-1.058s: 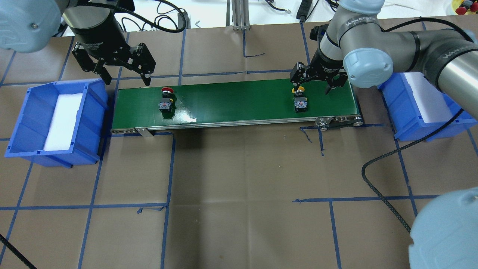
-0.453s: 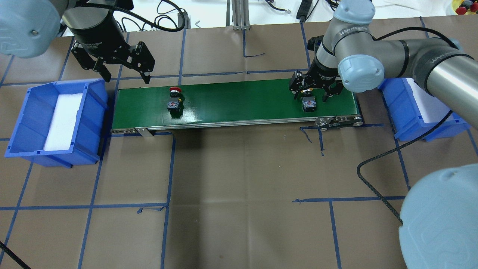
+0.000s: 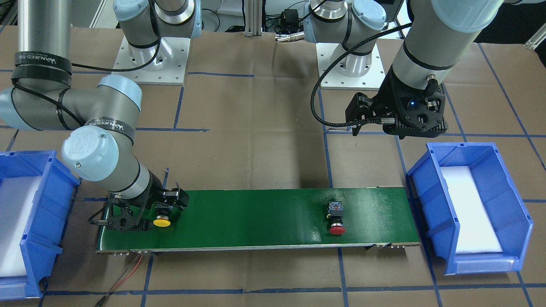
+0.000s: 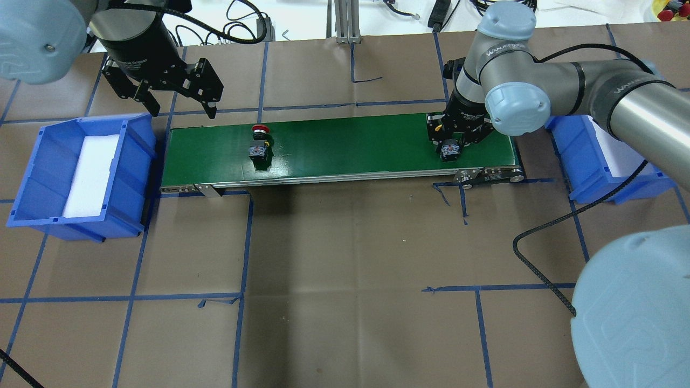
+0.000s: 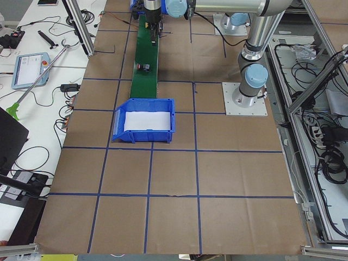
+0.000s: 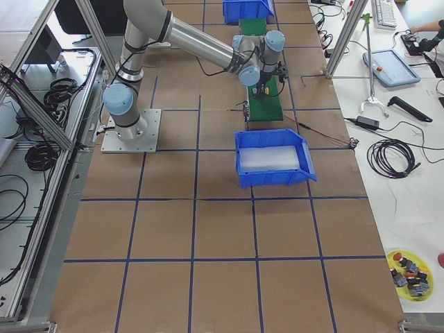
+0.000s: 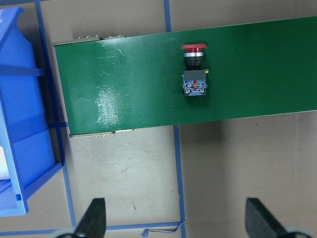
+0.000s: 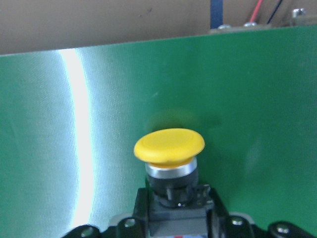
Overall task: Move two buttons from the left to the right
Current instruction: 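Raise the left gripper while the right gripper grasps the yellow button, then carry the yellow button with the right gripper into the empty bin, then lower the yellow button onto the foam and open the right gripper, then move the right gripper back over the conveyor toward the red button, then lower the right gripper and close it on the red button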
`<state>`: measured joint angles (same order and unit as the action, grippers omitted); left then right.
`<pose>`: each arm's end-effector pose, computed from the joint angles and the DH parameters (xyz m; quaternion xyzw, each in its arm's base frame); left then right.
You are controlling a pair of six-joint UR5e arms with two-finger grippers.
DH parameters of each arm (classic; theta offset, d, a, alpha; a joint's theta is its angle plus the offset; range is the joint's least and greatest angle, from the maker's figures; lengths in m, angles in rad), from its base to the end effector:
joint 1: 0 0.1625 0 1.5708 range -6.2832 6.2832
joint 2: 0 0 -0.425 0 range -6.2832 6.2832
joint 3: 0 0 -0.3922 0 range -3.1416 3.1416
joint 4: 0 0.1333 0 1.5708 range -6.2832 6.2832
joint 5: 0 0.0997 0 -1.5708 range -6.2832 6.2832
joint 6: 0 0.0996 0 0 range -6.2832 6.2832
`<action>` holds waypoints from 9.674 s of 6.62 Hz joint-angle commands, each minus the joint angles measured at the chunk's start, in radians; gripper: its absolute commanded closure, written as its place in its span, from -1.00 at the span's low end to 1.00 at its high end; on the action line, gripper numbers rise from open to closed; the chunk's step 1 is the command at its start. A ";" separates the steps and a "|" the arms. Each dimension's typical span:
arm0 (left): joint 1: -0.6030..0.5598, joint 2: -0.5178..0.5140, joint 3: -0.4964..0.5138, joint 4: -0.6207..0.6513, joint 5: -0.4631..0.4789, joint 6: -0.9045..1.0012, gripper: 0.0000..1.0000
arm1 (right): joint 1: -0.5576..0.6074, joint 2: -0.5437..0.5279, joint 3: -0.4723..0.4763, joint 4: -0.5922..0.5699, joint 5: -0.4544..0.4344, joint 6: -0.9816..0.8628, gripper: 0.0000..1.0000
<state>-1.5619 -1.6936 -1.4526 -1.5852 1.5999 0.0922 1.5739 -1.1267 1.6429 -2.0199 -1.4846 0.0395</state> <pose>-0.1256 -0.5432 0.4811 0.0418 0.9990 0.0102 0.0141 0.1438 -0.6161 0.2470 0.0196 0.9983 0.0344 0.0423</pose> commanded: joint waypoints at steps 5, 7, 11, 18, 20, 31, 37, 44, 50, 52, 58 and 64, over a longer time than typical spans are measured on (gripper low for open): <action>-0.003 0.002 -0.002 0.001 0.000 -0.009 -0.99 | -0.300 -0.208 -0.110 0.211 -0.105 -0.278 0.88; -0.003 0.005 -0.002 0.001 0.000 -0.014 -0.99 | -0.423 -0.186 -0.109 0.198 -0.095 -0.371 0.89; -0.003 0.008 -0.002 0.001 0.000 -0.034 -0.99 | -0.503 -0.128 -0.097 0.153 -0.100 -0.515 0.90; -0.003 0.008 -0.002 0.001 -0.003 -0.049 -0.99 | -0.555 -0.015 0.067 -0.065 -0.112 -0.603 0.89; -0.003 0.008 -0.002 0.001 -0.003 -0.049 -0.99 | -0.575 -0.016 0.078 -0.065 -0.115 -0.612 0.86; -0.003 0.008 -0.002 0.001 -0.003 -0.049 -0.99 | -0.543 -0.171 -0.011 0.046 -0.097 -0.596 -1.00; -0.003 0.008 -0.002 0.001 -0.005 -0.049 -0.99 | -0.246 -0.251 -0.081 0.187 -0.095 -0.203 -1.00; -0.003 0.008 -0.002 0.001 -0.005 -0.043 -0.99 | -0.054 -0.219 -0.071 0.193 0.006 0.077 -1.00; -0.003 0.008 -0.002 0.001 -0.006 -0.035 -0.99 | -0.037 -0.124 -0.077 0.057 0.113 0.066 -0.98; -0.003 0.008 -0.002 0.001 -0.006 -0.035 -0.99 | -0.035 -0.098 -0.074 0.008 0.126 0.065 -0.98; -0.003 0.008 -0.002 0.001 -0.006 -0.035 -0.99 | -0.015 -0.030 -0.055 0.004 0.107 0.062 -0.98; -0.003 0.008 -0.002 0.001 -0.006 -0.035 -0.99 | -0.014 0.024 -0.049 0.004 -0.006 0.065 -0.96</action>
<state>-1.5647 -1.6859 -1.4542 -1.5846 1.5938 0.0568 1.5596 -1.1110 1.5929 -2.0157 -1.4309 0.1032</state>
